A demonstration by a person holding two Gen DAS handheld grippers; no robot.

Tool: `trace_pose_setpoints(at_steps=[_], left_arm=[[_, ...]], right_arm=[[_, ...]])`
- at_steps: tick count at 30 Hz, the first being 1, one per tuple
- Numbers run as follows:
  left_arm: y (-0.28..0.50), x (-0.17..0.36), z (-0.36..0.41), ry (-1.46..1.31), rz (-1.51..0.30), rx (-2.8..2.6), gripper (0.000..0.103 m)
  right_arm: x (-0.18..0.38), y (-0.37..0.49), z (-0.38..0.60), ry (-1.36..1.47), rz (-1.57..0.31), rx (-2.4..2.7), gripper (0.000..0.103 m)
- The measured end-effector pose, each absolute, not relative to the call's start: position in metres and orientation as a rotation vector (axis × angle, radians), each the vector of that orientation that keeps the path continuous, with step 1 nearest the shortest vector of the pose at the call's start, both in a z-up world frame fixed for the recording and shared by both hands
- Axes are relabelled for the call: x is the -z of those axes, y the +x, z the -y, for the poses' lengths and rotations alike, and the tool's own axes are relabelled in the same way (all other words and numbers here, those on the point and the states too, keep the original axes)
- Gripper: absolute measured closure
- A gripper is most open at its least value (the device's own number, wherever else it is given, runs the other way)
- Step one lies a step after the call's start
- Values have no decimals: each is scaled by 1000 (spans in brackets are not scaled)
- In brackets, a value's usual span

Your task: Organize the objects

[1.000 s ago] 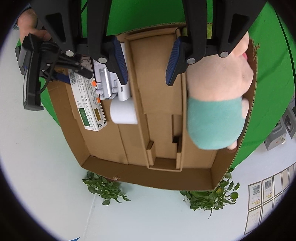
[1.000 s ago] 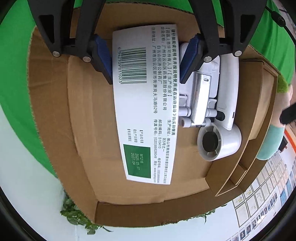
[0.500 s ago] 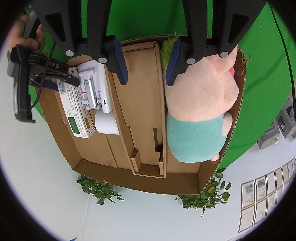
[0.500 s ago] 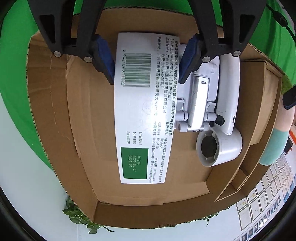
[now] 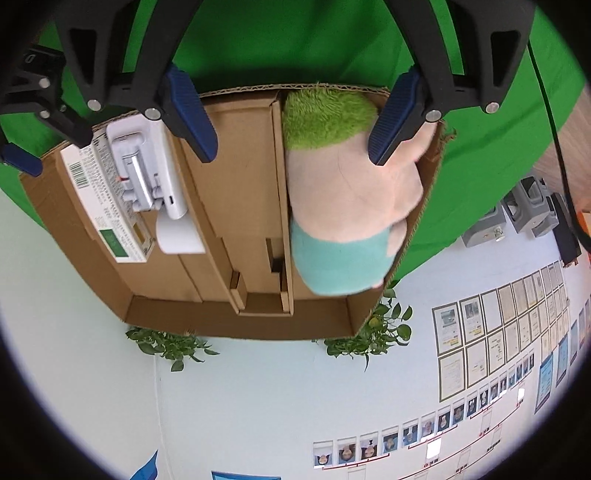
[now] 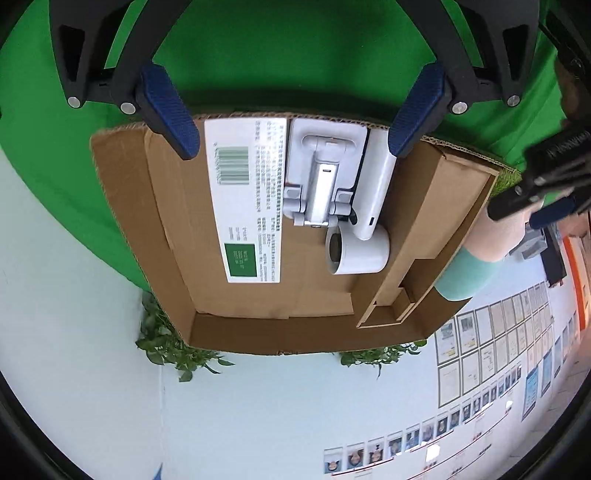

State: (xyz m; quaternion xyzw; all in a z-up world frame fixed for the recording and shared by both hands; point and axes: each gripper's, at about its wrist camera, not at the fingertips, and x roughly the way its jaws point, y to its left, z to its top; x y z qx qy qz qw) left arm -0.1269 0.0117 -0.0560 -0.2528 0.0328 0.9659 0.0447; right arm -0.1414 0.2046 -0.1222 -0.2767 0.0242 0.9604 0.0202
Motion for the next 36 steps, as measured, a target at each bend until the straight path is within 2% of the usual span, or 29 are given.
trace_pose_setpoints(at_steps=[2, 7, 9, 11, 17, 36], left_arm=[[-130, 62, -17, -744, -140, -2982, 19], [-132, 67, -22, -727, -169, -2994, 14], [-133, 67, -21, -740, -155, -2978, 5], [-135, 67, -21, -751, -149, -2963, 1], [-137, 69, -27, -787, -210, -2980, 1], [-137, 69, -25, -794, -193, -2970, 1]], right_arm=[[127, -145, -201, -857, -95, -2964, 0], [136, -158, -189, -876, -10, -2964, 0], [138, -161, -187, -887, 6, -2953, 0], [139, -163, -187, -894, 12, -2943, 0], [139, -163, -187, -895, 10, -2944, 0], [139, -163, -186, -895, 10, -2944, 0]])
